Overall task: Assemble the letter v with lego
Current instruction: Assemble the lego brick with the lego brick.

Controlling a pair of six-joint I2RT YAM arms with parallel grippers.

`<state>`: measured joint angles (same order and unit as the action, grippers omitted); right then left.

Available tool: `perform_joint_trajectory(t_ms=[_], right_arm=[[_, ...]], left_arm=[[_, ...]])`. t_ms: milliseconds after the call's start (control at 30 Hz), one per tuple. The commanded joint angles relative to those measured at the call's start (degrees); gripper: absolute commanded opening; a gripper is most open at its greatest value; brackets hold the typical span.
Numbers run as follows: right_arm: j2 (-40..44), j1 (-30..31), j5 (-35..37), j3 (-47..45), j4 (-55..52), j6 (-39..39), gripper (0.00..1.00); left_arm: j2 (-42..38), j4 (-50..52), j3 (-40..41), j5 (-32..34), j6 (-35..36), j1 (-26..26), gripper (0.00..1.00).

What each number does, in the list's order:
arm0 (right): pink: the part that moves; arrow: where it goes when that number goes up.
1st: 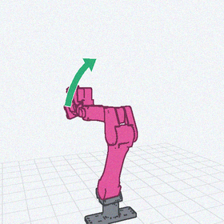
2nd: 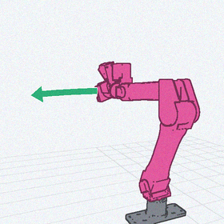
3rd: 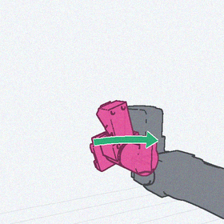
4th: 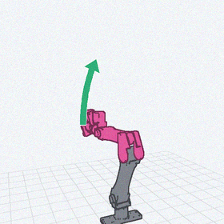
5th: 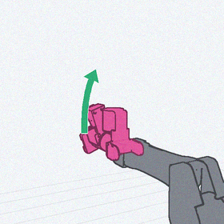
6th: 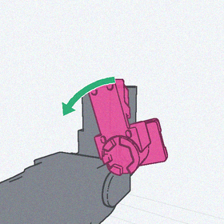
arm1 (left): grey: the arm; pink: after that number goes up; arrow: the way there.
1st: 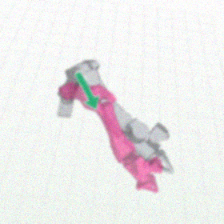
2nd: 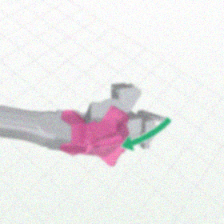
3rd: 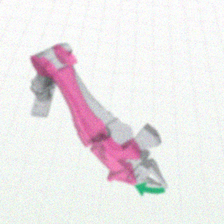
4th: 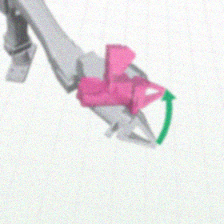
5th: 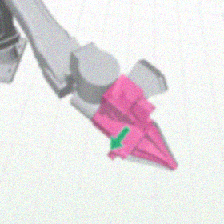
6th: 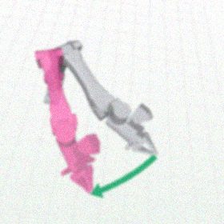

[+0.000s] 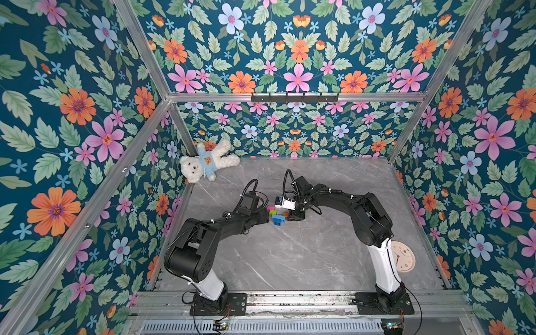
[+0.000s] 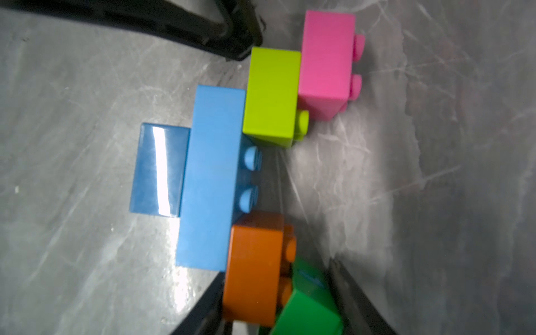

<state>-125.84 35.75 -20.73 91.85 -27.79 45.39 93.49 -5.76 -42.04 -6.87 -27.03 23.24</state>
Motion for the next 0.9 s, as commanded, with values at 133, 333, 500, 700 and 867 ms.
perform_joint_trajectory(t_ms=[133, 333, 500, 700, 867], right_arm=[[0.18, 0.17, -3.02, 0.3, -3.14, 2.24, 0.55], [0.19, 0.34, -4.29, -0.23, -2.91, 3.0, 0.55], [0.07, 0.37, -3.07, -0.44, -1.43, 1.22, 0.55], [0.08, 0.38, -2.3, -1.05, -0.44, 0.14, 0.54], [0.09, 0.34, -2.95, -1.33, 0.14, -0.3, 0.53]], left_arm=[[2.11, 2.5, -1.22, -0.86, 0.03, -0.35, 0.65], [3.71, 2.94, -2.0, -1.32, 0.13, -0.66, 0.64], [3.89, 2.77, -2.08, -1.74, 0.13, -0.66, 0.64], [3.71, 2.6, -1.9, -2.0, 0.04, -0.64, 0.63], [3.67, 2.51, -1.92, -2.18, 0.04, -0.66, 0.63]])
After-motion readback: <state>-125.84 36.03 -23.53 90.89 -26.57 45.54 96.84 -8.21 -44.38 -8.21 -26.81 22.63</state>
